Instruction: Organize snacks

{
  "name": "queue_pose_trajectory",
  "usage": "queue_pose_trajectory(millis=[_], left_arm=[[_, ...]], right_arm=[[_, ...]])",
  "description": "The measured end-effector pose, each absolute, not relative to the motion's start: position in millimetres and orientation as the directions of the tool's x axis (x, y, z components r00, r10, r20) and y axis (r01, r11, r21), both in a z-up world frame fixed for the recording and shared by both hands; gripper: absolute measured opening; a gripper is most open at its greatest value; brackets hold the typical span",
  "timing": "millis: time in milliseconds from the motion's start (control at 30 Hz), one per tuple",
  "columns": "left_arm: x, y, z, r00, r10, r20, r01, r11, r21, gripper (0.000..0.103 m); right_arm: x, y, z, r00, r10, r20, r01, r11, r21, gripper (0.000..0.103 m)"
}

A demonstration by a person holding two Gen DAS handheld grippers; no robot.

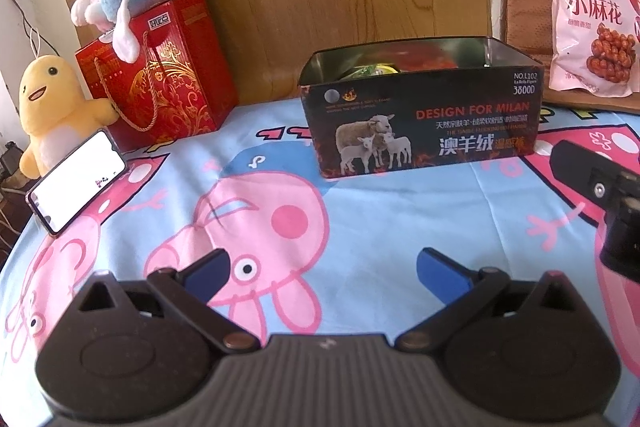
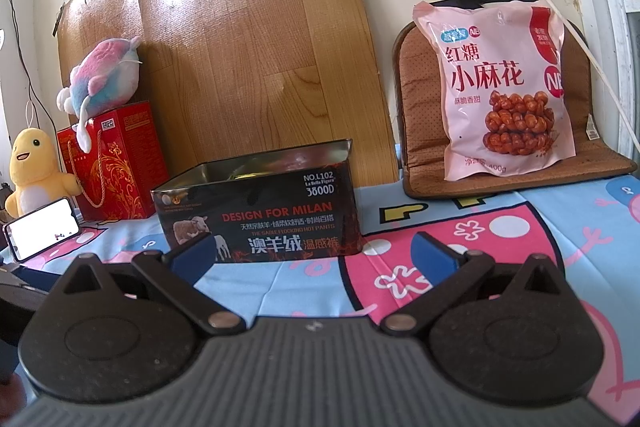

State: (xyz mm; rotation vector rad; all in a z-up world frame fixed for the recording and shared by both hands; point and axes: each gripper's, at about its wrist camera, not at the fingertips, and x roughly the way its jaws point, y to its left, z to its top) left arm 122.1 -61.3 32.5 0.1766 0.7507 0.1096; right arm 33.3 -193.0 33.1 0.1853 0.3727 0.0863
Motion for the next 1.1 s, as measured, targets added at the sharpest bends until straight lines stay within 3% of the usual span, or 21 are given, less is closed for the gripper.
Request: queue_pose_trajectory(millis=[1100], left_arm=[[124.4,-60.1,27.0,0.709,0.160,-0.687,-0.039,0.982,0.187,0.103]], right_arm=[[33.6,-192.9,33.0,0.928,0.117,-0.355,-0.048,0.979,0.197,0.103]])
